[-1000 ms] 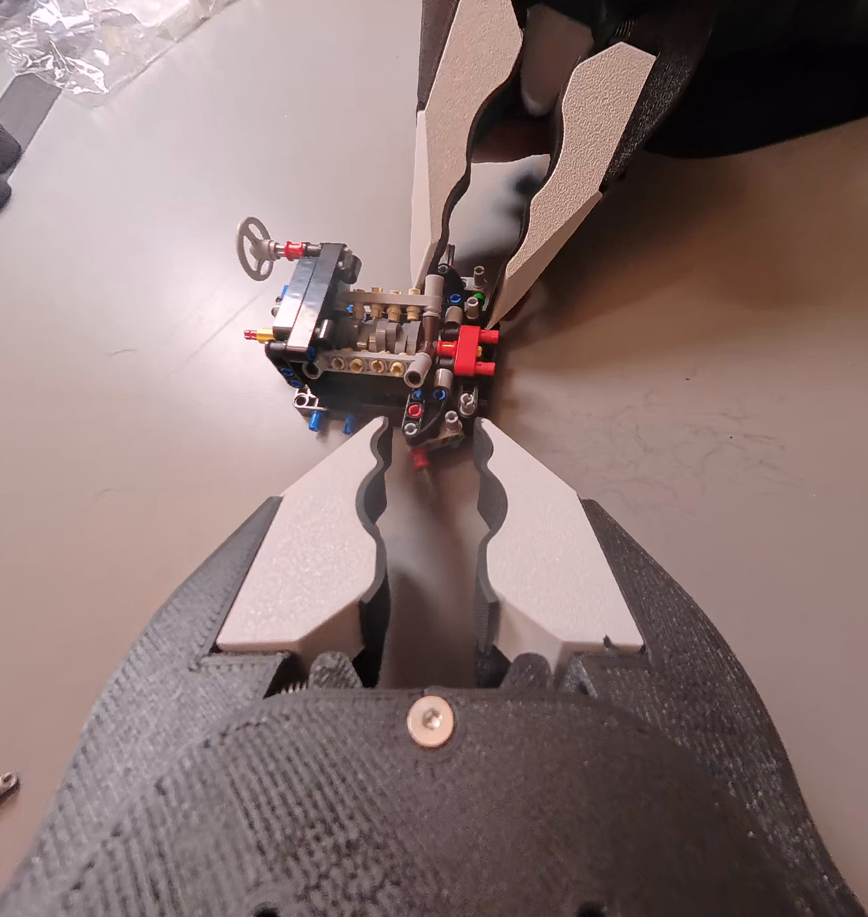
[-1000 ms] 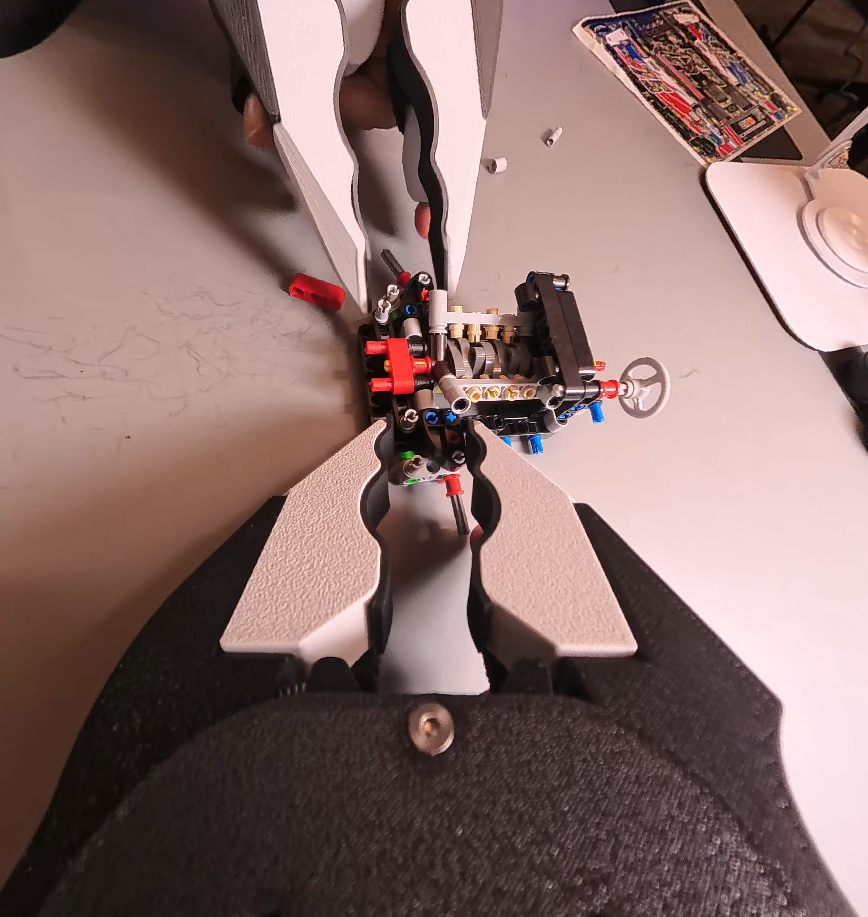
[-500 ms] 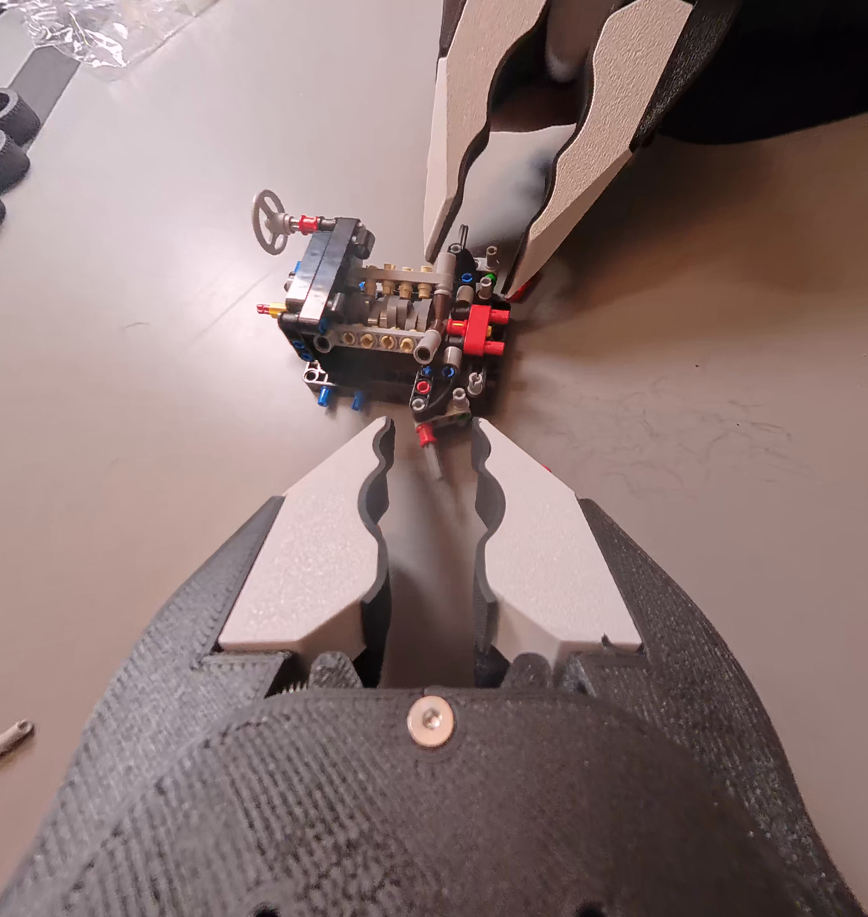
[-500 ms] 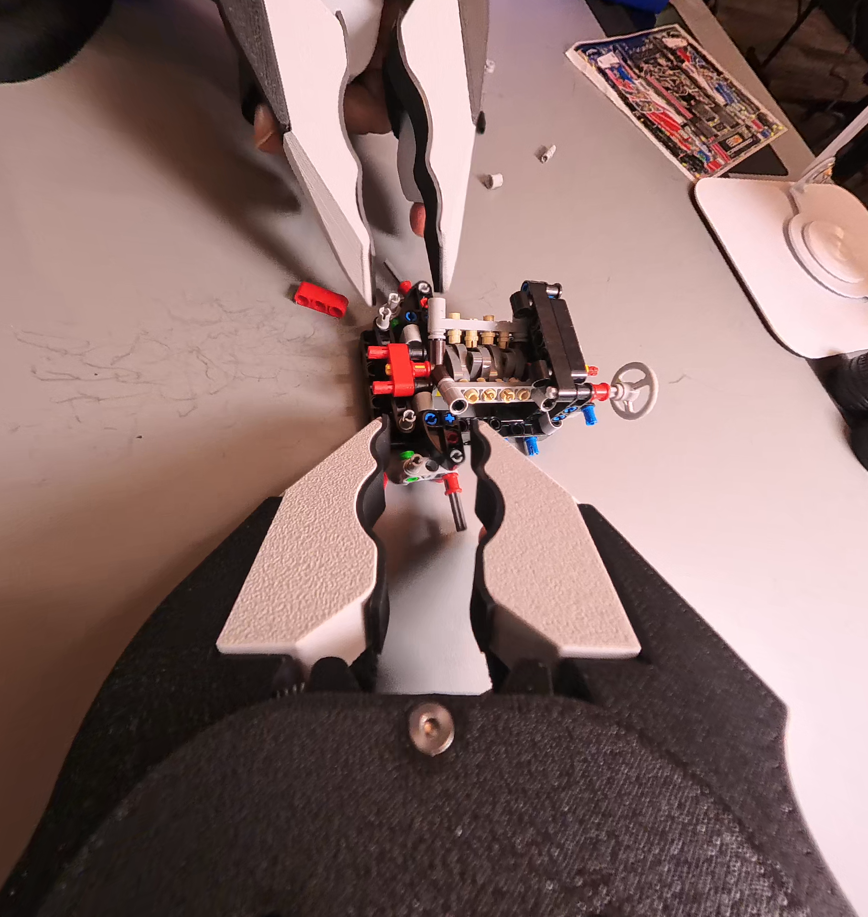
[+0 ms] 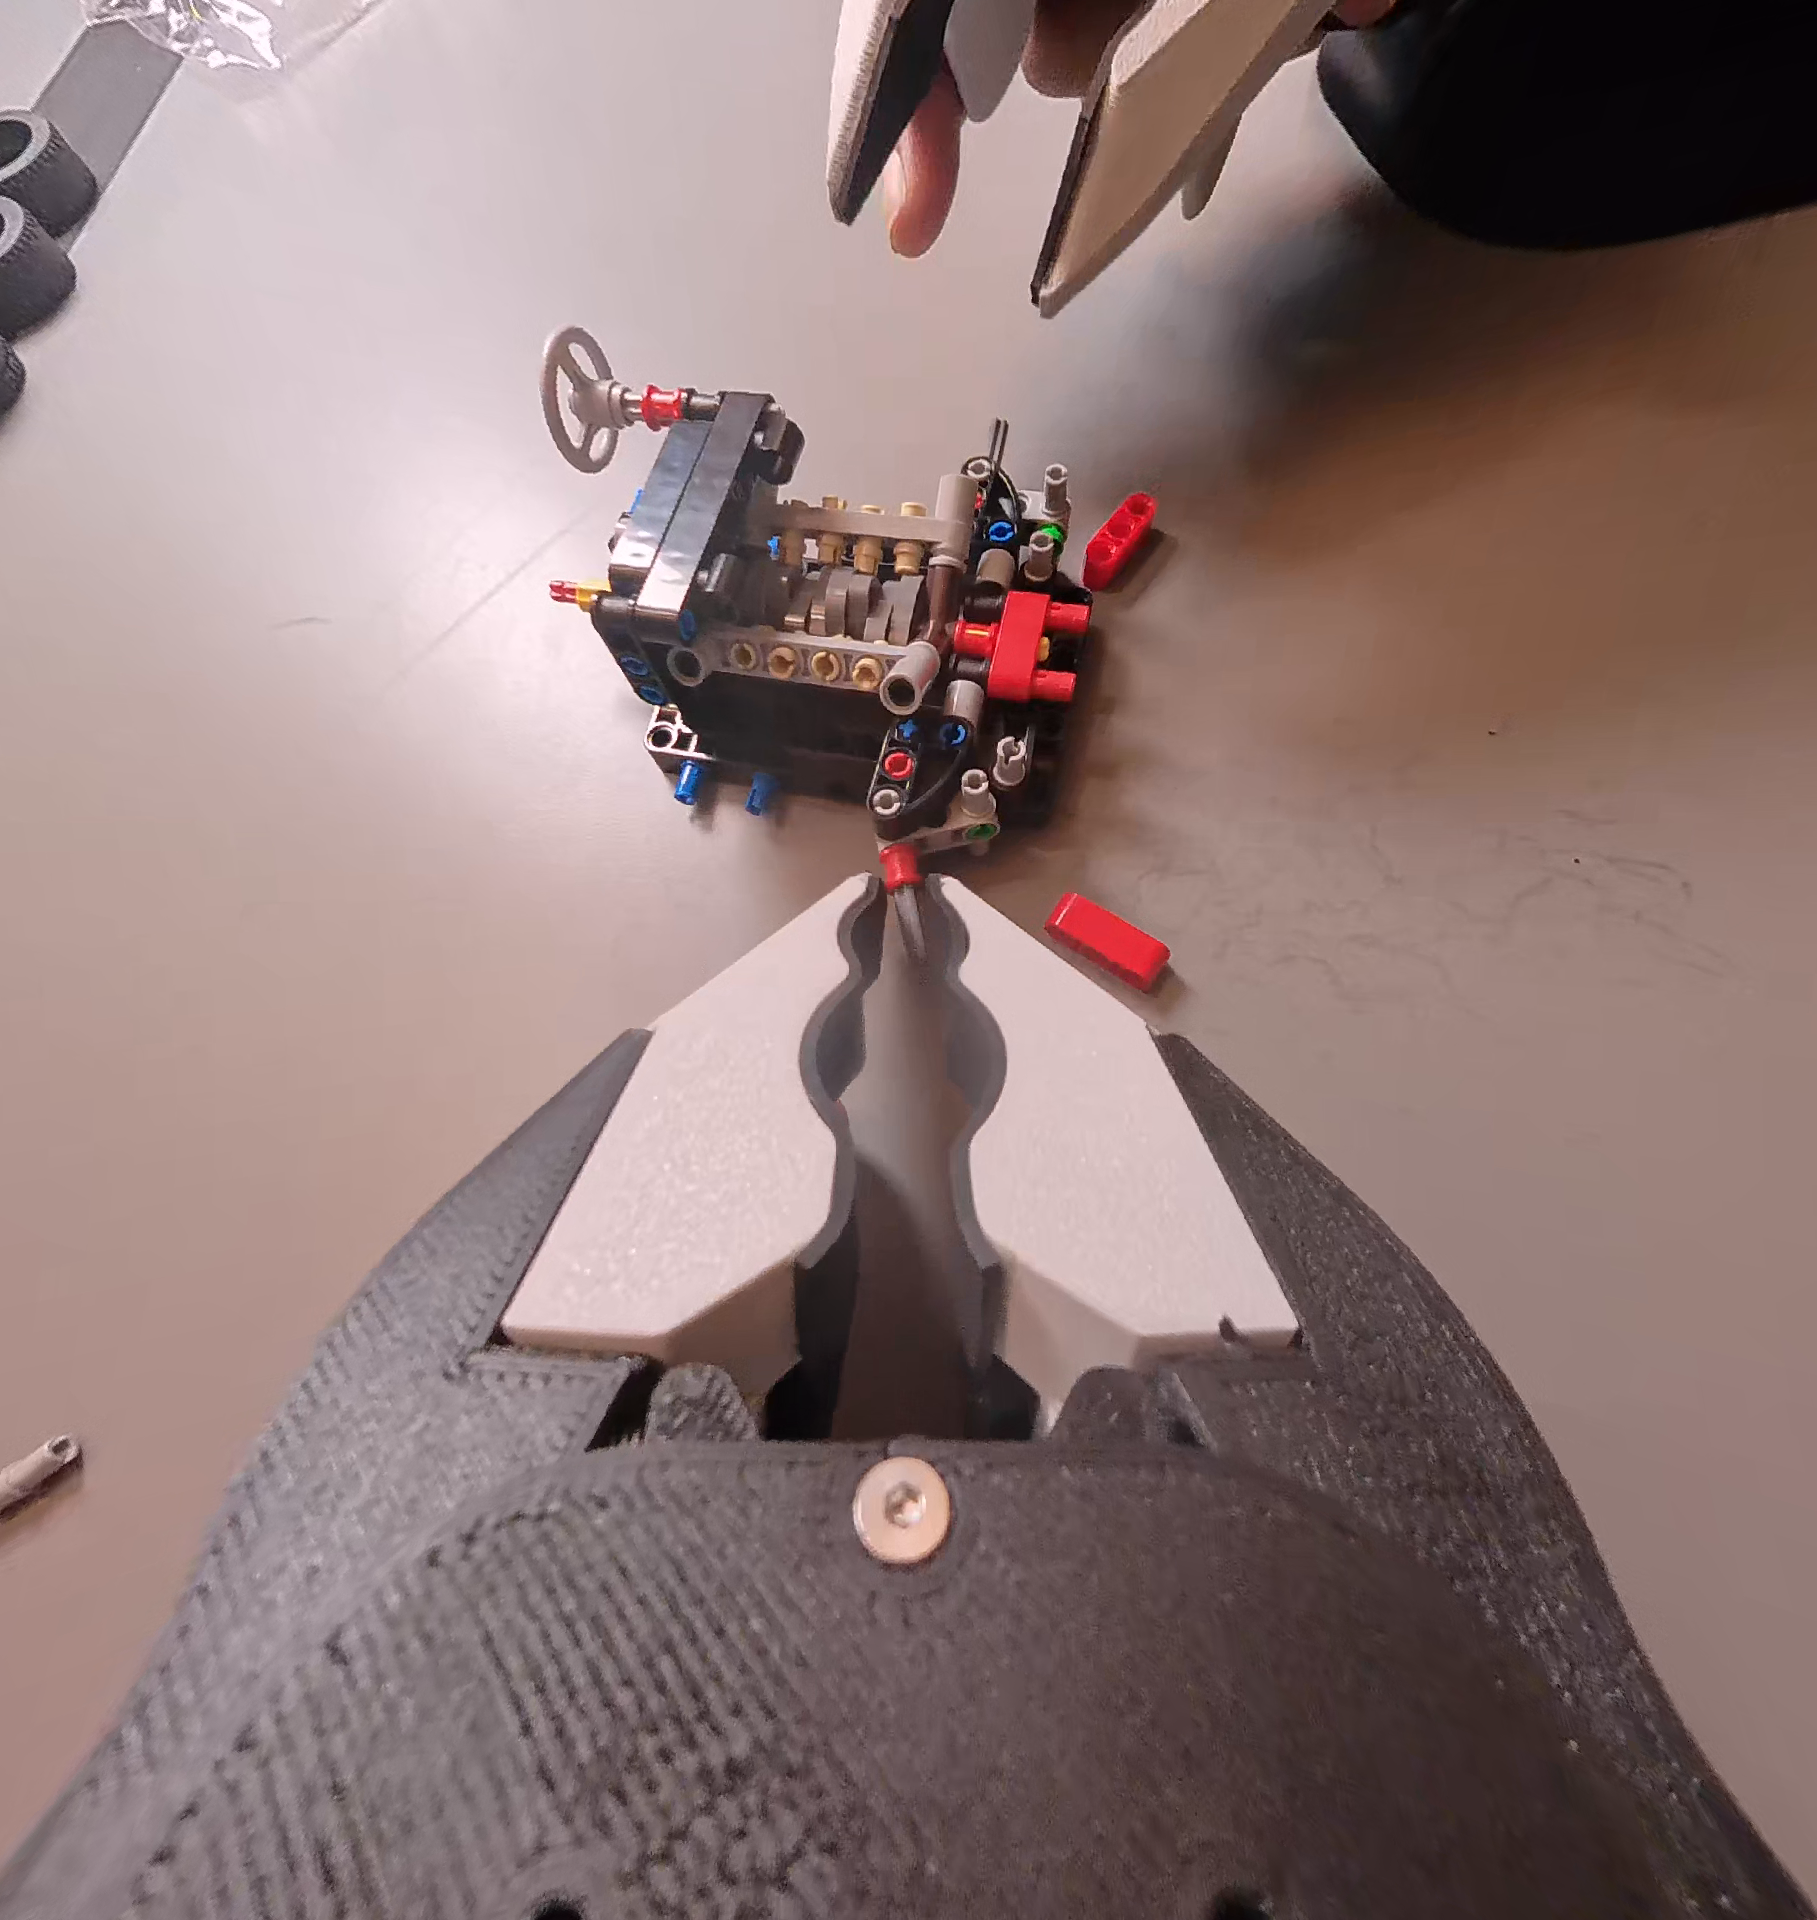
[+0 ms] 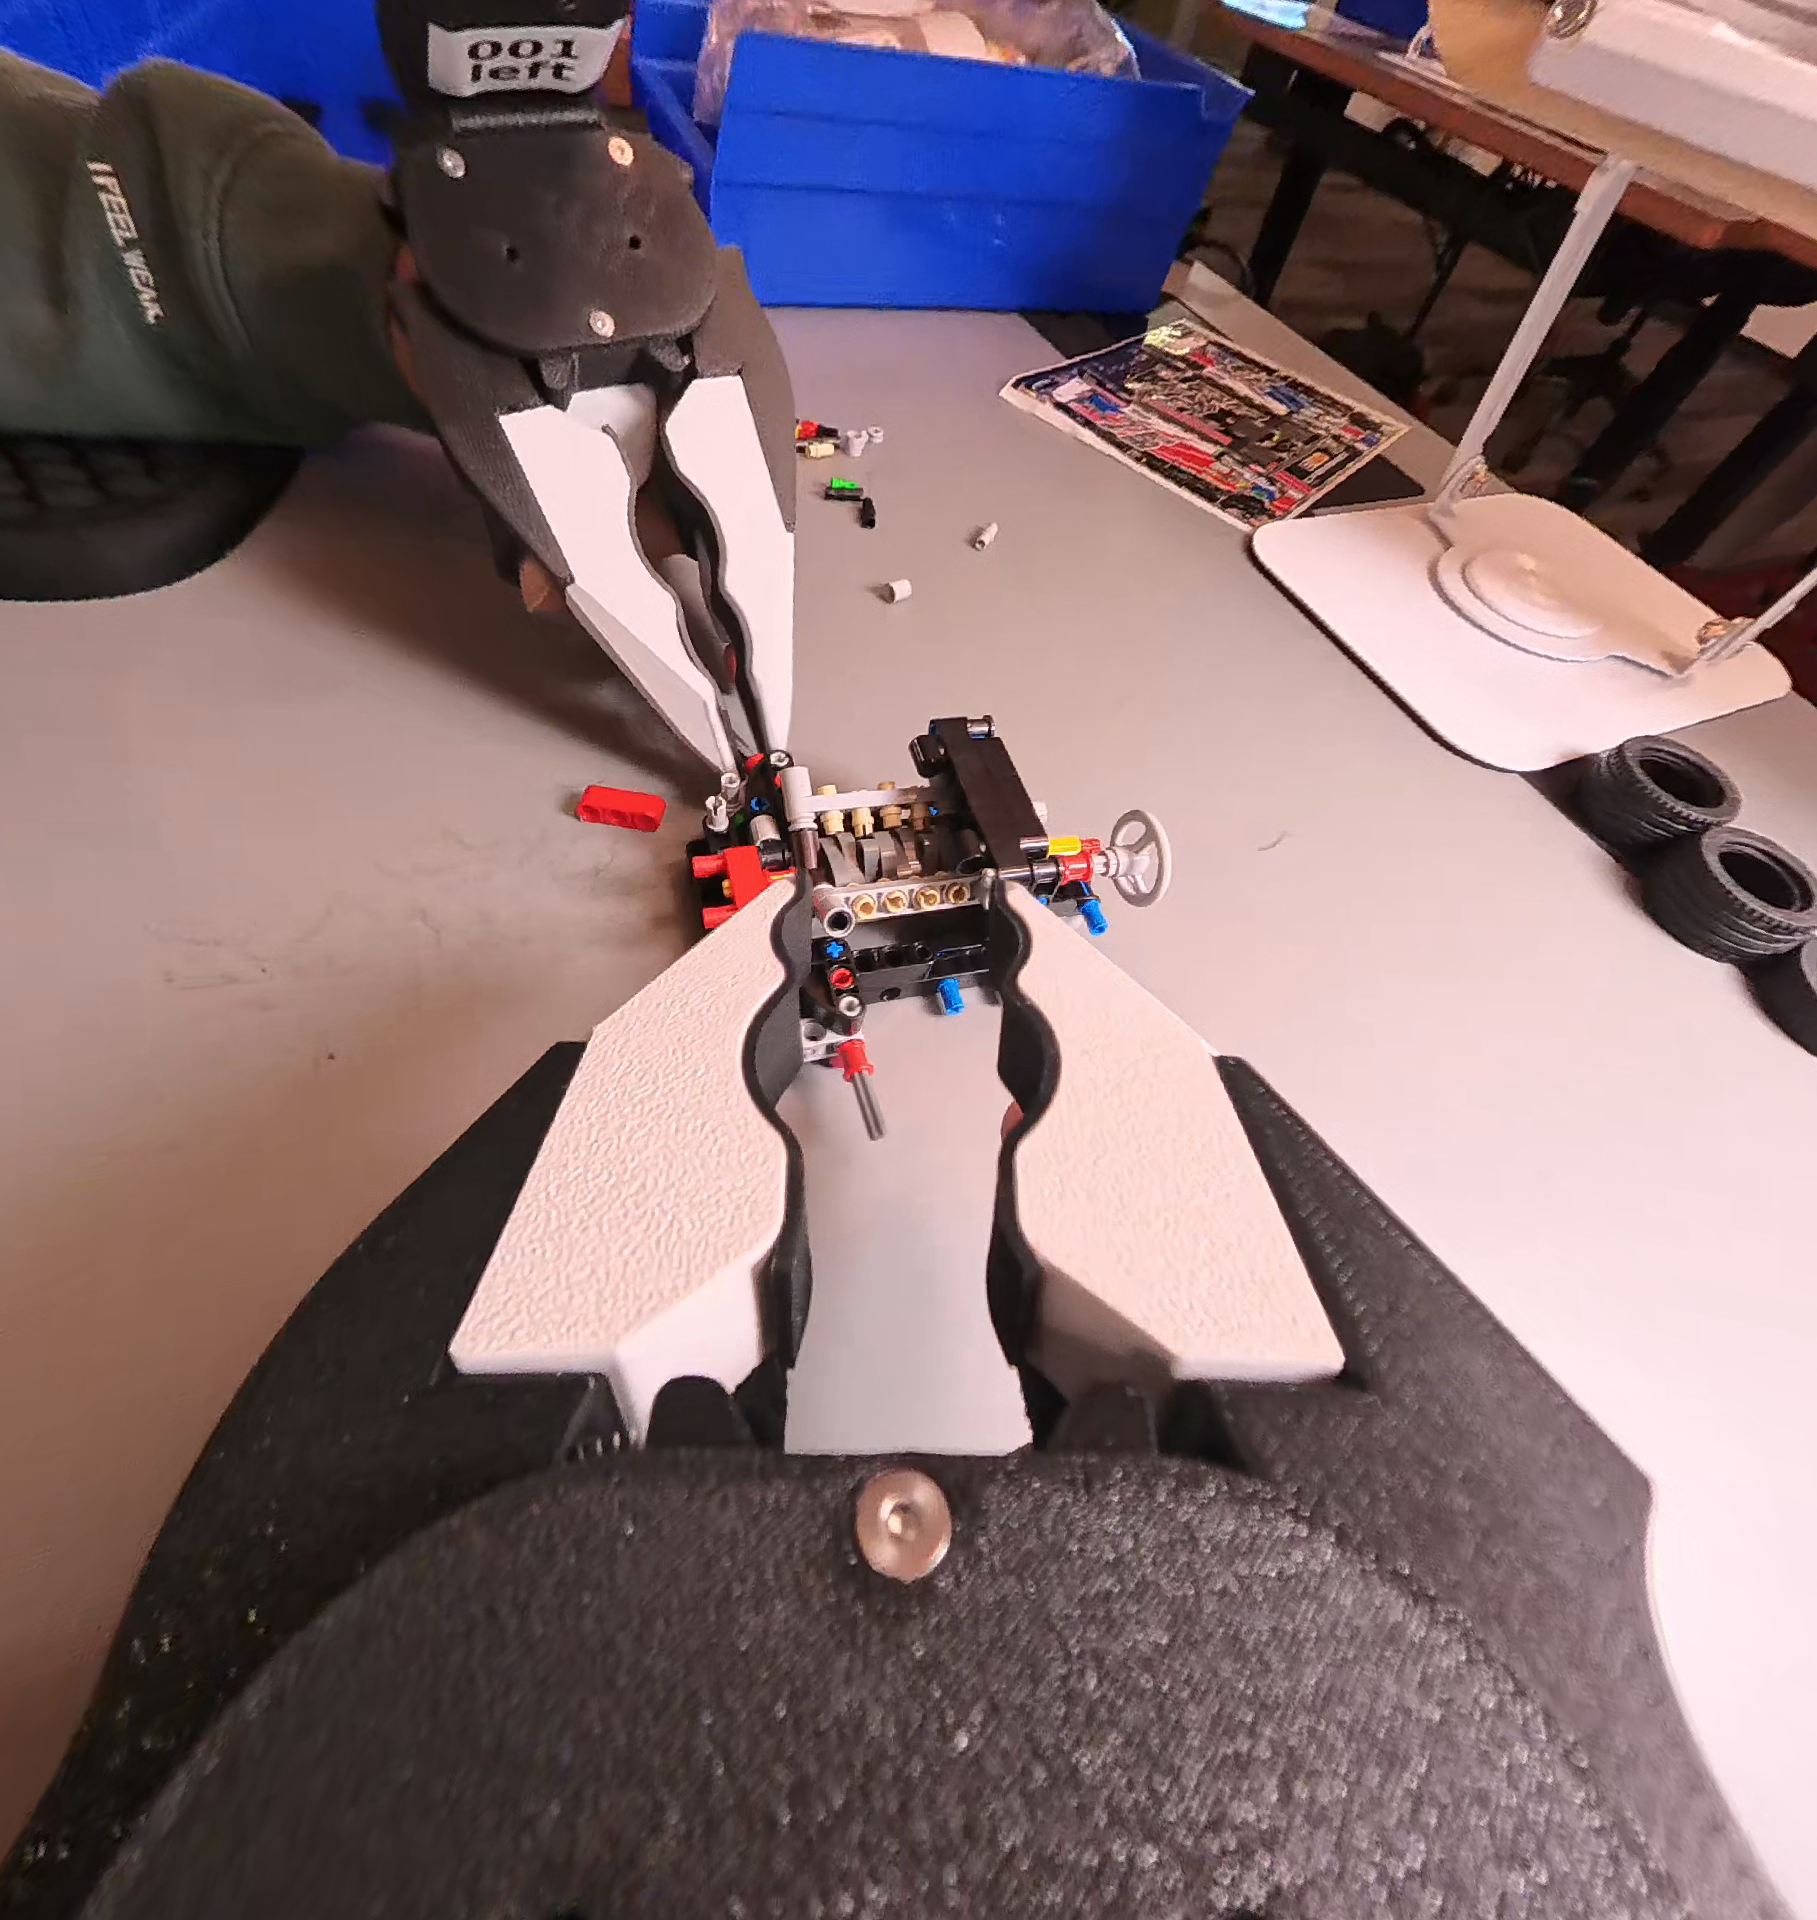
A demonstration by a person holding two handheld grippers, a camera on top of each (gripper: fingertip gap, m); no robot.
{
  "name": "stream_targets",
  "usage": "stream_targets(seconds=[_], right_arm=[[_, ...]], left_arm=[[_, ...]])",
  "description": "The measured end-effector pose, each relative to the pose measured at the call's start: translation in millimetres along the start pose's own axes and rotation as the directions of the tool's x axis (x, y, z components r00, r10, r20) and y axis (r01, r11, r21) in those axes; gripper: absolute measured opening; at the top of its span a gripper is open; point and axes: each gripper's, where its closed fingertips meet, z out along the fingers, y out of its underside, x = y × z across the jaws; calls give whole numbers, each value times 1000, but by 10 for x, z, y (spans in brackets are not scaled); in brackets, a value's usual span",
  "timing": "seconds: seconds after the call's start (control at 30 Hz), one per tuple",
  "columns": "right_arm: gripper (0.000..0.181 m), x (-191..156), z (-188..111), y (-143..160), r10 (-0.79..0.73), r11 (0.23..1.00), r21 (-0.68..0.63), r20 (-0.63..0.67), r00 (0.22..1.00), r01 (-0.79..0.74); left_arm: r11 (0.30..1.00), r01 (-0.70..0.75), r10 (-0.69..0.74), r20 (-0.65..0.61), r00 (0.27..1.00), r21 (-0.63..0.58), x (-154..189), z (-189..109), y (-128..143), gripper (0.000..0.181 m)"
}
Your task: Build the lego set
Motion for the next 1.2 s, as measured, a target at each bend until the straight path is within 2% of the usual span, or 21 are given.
stream_targets(seconds=[0.87,1.2], right_arm=[[33,169,-26,19,95,993,76,-7,995,-94],[33,135,7,67,88,995,55,3,996,-88]], left_arm=[[998,58,-58,9,998,40,-169,-79,8,12],[998,57,-58,52,997,19,-232,-91,55,11]])
